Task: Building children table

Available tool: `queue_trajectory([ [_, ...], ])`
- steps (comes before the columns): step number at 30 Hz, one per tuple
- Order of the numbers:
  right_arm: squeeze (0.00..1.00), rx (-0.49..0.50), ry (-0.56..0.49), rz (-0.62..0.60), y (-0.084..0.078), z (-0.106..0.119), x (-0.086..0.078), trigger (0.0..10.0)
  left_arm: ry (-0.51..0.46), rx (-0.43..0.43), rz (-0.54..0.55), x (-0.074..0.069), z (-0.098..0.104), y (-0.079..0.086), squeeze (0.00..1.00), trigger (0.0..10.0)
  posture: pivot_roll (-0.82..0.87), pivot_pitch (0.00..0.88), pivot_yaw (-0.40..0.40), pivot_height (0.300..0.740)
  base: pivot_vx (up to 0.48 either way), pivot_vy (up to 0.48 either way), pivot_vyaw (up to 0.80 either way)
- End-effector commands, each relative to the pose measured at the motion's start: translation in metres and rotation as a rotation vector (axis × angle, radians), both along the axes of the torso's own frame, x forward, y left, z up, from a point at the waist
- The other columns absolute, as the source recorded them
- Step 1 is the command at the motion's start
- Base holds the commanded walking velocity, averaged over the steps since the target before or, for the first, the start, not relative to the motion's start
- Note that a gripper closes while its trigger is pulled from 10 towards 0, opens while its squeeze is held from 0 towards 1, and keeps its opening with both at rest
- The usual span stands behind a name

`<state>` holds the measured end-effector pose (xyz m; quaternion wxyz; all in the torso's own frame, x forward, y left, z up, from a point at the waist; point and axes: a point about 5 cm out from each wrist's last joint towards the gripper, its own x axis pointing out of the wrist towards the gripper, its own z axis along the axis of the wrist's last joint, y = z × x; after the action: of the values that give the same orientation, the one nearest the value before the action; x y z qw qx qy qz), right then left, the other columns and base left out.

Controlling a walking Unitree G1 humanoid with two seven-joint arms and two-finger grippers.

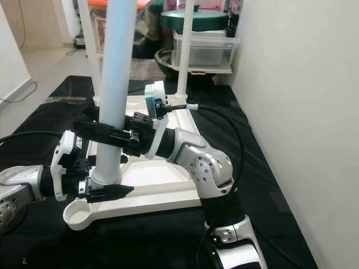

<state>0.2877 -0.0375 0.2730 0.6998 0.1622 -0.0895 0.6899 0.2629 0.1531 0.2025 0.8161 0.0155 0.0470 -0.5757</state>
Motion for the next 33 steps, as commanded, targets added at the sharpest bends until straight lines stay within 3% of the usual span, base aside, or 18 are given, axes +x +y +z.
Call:
queue_trajectory([
  [1, 0.00, 0.008, -0.030, 0.036, 0.008, 0.005, -0.007, 0.0, 0.010, -0.035, -0.001, 0.003, -0.002, -0.003, 0.00, 0.0, 0.08, 0.000, -0.096, 0.740, 0.000, 0.000, 0.00],
  [11, 0.00, 0.015, -0.027, -0.029, 0.005, 0.008, -0.001, 0.0, 0.023, -0.039, -0.001, -0.001, -0.009, 0.001, 0.00, 0.0, 0.08, 0.000, -0.100, 0.740, 0.000, 0.000, 0.00],
  [12, 0.00, 0.000, -0.011, -0.052, 0.004, 0.007, 0.001, 2.8, 0.018, -0.039, 0.007, -0.001, -0.009, 0.001, 0.00, 0.0, 0.08, 0.000, -0.103, 0.740, 0.000, 0.000, 0.00],
  [13, 0.00, 0.000, -0.011, -0.052, 0.004, 0.007, 0.001, 2.8, 0.018, -0.039, 0.007, -0.001, -0.009, 0.001, 0.00, 0.0, 0.08, 0.000, -0.103, 0.740, 0.000, 0.000, 0.00],
  [14, 0.00, -0.022, 0.009, -0.075, 0.004, 0.005, 0.003, 10.0, 0.013, -0.038, 0.013, -0.001, -0.008, 0.001, 0.00, 0.0, 0.08, 0.000, -0.104, 0.740, 0.000, 0.000, 0.00],
  [16, 0.01, -0.028, 0.032, -0.109, 0.002, 0.003, 0.006, 10.0, 0.007, -0.033, 0.022, -0.001, -0.007, 0.002, 0.00, 0.0, 0.08, 0.000, -0.104, 0.740, 0.000, 0.000, 0.00],
  [17, 1.00, -0.031, 0.050, -0.178, -0.001, 0.002, 0.012, 10.0, -0.012, -0.010, 0.049, 0.000, -0.007, 0.005, 0.00, 0.0, 0.08, 0.000, -0.104, 0.740, 0.000, 0.000, 0.00],
  [22, 1.00, -0.038, 0.067, -0.265, -0.005, 0.000, 0.020, 10.0, -0.043, 0.043, 0.113, 0.006, -0.007, 0.011, 0.00, 0.0, 0.08, 0.000, -0.102, 0.740, 0.000, 0.000, 0.00],
  [23, 0.30, -0.045, 0.082, -0.341, -0.009, -0.002, 0.026, 10.0, -0.068, 0.096, 0.181, 0.011, -0.008, 0.016, 0.00, 0.0, 0.08, 0.000, -0.103, 0.740, 0.000, 0.000, 0.00],
  [24, 0.30, -0.045, 0.082, -0.341, -0.009, -0.002, 0.026, 10.0, -0.068, 0.096, 0.181, 0.011, -0.008, 0.016, 0.00, 0.0, 0.08, 0.000, -0.103, 0.740, 0.000, 0.000, 0.00],
  [25, 0.00, -0.023, 0.132, -0.441, -0.016, -0.004, 0.033, 10.0, -0.101, 0.165, 0.326, 0.023, -0.009, 0.024, 0.00, 2.1, 0.08, 0.000, -0.104, 0.740, 0.000, 0.000, 0.00],
  [26, 0.00, 0.002, 0.196, -0.516, -0.021, -0.008, 0.039, 10.0, -0.125, 0.192, 0.413, 0.030, -0.009, 0.025, 0.00, 1.8, 0.09, 0.000, -0.109, 0.740, 0.000, 0.000, 0.00],
  [28, 0.00, 0.002, 0.196, -0.516, -0.021, -0.008, 0.039, 10.0, -0.125, 0.192, 0.413, 0.030, -0.009, 0.025, 0.00, 1.8, 0.09, 0.000, -0.109, 0.740, 0.000, 0.000, 0.00],
  [29, 0.00, 0.022, 0.245, -0.547, -0.022, -0.014, 0.040, 10.0, -0.143, 0.209, 0.450, 0.032, -0.012, 0.021, 0.00, 3.5, 0.09, 0.000, -0.107, 0.740, 0.000, 0.000, 0.00],
  [32, 0.00, 0.040, 0.289, -0.561, -0.020, -0.019, 0.040, 10.0, -0.154, 0.223, 0.464, 0.032, -0.015, 0.017, 0.00, 3.3, 0.09, 0.000, -0.110, 0.740, 0.000, 0.000, 0.00],
  [33, 0.00, 0.055, 0.318, -0.557, -0.016, -0.022, 0.037, 10.0, -0.157, 0.228, 0.452, 0.032, -0.018, 0.011, 0.00, 3.7, 0.09, 0.000, -0.110, 0.740, 0.000, 0.000, 0.00],
])
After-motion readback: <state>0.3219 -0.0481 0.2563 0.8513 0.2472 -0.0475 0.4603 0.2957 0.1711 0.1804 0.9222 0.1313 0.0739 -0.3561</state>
